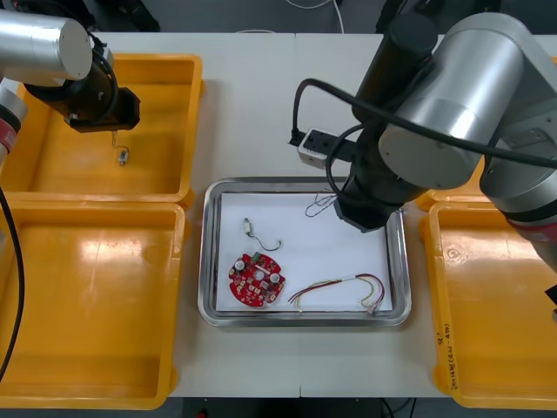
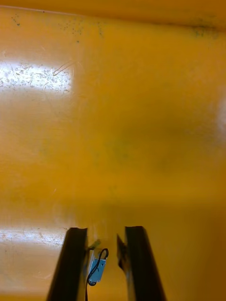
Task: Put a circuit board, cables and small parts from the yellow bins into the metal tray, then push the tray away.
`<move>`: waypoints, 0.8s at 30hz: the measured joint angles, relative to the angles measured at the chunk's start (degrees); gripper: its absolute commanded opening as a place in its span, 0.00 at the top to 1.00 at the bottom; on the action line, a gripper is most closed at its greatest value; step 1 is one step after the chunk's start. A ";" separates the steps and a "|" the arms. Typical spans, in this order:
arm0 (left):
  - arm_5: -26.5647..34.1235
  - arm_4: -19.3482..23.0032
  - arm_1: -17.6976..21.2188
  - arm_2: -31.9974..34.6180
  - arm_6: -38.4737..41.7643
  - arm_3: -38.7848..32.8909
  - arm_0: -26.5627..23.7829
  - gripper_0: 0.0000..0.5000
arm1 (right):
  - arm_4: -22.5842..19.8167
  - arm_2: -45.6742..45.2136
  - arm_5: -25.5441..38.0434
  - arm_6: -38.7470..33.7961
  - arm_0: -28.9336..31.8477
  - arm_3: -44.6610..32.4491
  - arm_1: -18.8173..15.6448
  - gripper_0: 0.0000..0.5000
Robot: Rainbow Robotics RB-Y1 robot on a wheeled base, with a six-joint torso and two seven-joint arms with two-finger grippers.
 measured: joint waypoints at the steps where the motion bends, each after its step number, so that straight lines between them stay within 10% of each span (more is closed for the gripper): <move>1: 0.01 0.00 -0.01 0.02 0.00 0.00 0.00 0.07 | 0.49 0.48 -0.03 0.08 0.27 0.08 0.36 1.00; 24: 9.09 -0.11 -0.03 3.44 0.00 -3.01 -0.01 0.00 | 10.78 5.04 -15.07 6.51 9.32 4.80 1.72 1.00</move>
